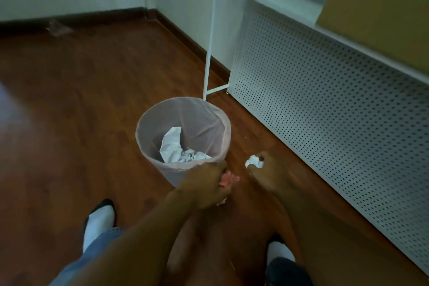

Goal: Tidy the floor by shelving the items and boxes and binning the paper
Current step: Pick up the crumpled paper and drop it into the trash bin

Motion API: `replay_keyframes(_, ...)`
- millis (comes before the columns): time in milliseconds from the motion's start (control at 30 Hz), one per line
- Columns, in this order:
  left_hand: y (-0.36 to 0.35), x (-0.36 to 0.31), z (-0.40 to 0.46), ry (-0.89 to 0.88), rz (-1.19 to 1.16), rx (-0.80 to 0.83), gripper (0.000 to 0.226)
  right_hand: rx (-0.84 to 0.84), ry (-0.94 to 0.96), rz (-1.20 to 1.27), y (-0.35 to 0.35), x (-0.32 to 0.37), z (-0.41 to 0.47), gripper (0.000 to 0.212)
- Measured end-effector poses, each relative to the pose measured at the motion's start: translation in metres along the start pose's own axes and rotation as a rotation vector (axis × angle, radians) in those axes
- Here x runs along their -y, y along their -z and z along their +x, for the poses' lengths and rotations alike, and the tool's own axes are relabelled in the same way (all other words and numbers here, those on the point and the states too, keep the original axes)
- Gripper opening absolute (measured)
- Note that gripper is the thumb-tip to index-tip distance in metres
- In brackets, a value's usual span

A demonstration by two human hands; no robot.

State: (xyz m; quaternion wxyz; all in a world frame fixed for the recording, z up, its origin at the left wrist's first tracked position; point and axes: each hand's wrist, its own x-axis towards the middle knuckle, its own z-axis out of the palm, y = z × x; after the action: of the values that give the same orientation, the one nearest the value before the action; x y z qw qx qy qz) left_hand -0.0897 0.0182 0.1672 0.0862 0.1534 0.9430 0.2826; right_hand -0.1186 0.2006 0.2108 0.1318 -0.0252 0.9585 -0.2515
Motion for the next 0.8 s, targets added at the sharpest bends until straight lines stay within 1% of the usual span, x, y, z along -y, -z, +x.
replay_keyframes(33,0.008,0.002,-0.003,0.051,-0.064,-0.055,0.031,0.004,-0.018,-0.014,0.002,0.002,-0.005,0.030)
replay_keyframes(67,0.015,0.009,-0.002,0.099,-0.109,-0.153,0.029,-0.010,-0.015,-0.014,-0.002,0.000,-0.002,0.030)
replay_keyframes(133,0.029,0.021,-0.001,0.197,-0.199,-0.356,0.032,-0.098,0.027,0.018,-0.011,0.002,0.003,0.025)
replay_keyframes(200,0.036,0.035,0.002,0.289,-0.269,-0.467,0.034,-0.160,0.056,0.066,-0.018,0.008,0.011,0.022)
replay_keyframes(233,0.039,0.038,0.002,0.323,-0.303,-0.484,0.033,-0.168,0.073,0.081,-0.020,0.011,0.016,0.022)
replay_keyframes(333,0.045,0.051,0.005,0.390,-0.347,-0.495,0.037,-0.191,0.052,0.108,-0.017,0.026,0.028,0.028)
replay_keyframes(433,0.046,0.066,0.008,0.438,-0.403,-0.469,0.058,-0.199,0.048,0.162,-0.022,0.034,0.040,0.031)
replay_keyframes(467,0.046,0.069,0.008,0.442,-0.392,-0.462,0.061,-0.200,0.054,0.169,-0.023,0.037,0.042,0.033)
replay_keyframes(567,0.053,0.074,0.004,0.424,-0.220,-0.382,0.067,-0.191,0.073,0.171,-0.026,0.049,0.049,0.041)
replay_keyframes(633,0.059,0.072,-0.001,0.402,-0.185,-0.372,0.061,-0.183,0.100,0.165,-0.028,0.053,0.051,0.053)
replay_keyframes(700,0.062,0.069,-0.003,0.368,-0.181,-0.395,0.046,-0.155,0.095,0.149,-0.031,0.053,0.049,0.059)
replay_keyframes(733,0.061,0.067,-0.004,0.346,-0.171,-0.396,0.039,-0.158,0.089,0.141,-0.032,0.050,0.047,0.057)
replay_keyframes(800,0.057,0.060,-0.007,0.312,-0.126,-0.370,0.032,-0.183,0.060,0.109,-0.035,0.039,0.043,0.045)
